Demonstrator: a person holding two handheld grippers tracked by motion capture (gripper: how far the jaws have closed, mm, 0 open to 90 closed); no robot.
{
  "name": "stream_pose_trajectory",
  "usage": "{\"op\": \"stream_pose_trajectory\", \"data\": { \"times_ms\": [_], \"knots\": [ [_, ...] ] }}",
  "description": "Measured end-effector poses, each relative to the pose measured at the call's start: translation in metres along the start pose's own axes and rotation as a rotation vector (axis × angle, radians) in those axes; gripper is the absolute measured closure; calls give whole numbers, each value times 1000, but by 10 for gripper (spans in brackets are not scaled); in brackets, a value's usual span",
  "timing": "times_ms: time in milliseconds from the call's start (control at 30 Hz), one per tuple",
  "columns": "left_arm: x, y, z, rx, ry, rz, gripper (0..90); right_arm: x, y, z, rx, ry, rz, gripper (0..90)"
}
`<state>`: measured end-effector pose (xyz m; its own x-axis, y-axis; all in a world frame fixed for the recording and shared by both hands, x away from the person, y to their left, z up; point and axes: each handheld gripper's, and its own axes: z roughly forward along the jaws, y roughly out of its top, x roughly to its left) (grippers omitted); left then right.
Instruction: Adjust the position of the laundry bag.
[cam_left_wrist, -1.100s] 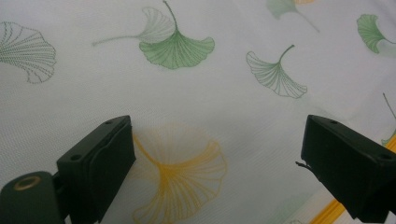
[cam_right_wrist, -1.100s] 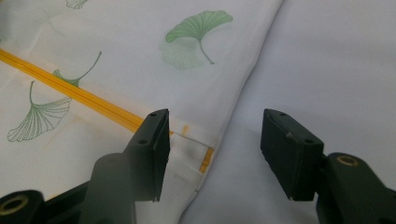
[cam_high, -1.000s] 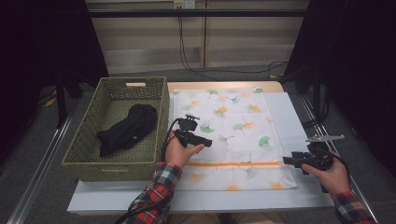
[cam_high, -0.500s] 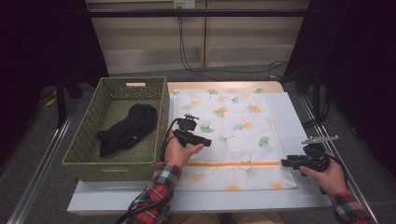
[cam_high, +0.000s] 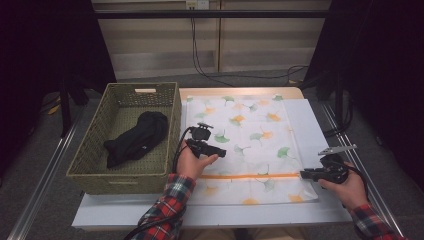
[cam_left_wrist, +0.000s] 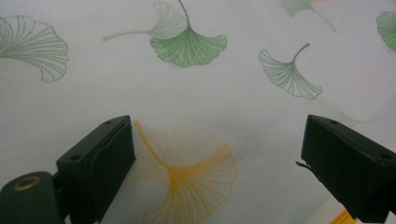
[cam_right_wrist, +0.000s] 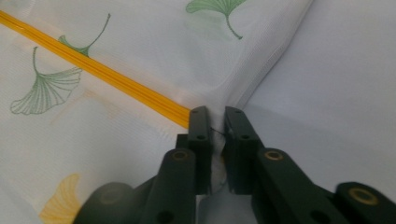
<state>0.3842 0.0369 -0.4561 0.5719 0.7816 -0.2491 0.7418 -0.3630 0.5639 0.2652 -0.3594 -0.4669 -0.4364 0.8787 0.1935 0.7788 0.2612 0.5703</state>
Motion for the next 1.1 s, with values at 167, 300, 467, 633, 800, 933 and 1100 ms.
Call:
{"op": "stream_pose_trajectory", "data": {
  "times_ms": [167, 300, 467, 633, 800, 933, 1100],
  "knots": [
    [-1, 0, 0, 0, -8, 2, 92, -2, 1, 0, 2, 14, 28, 857],
    [-3, 1, -1, -1, -18, 5, 92, -3, 3, -3, 3, 29, 67, 860],
    [-5, 1, -2, -1, -36, 5, 91, -5, 9, -8, -32, 67, 87, 861],
    [-10, 1, -3, 0, -48, 11, 83, -4, 15, -11, -49, 109, 113, 861],
    [-16, 3, -4, 2, -69, 18, 79, -2, 21, -12, -44, 126, 118, 862],
    [-20, 3, -3, 13, -90, 33, 79, -1, 24, -12, -42, 137, 123, 863],
    [-29, 4, -1, 31, -123, 50, 79, 0, 28, -12, -48, 145, 116, 863]
  ]
}}
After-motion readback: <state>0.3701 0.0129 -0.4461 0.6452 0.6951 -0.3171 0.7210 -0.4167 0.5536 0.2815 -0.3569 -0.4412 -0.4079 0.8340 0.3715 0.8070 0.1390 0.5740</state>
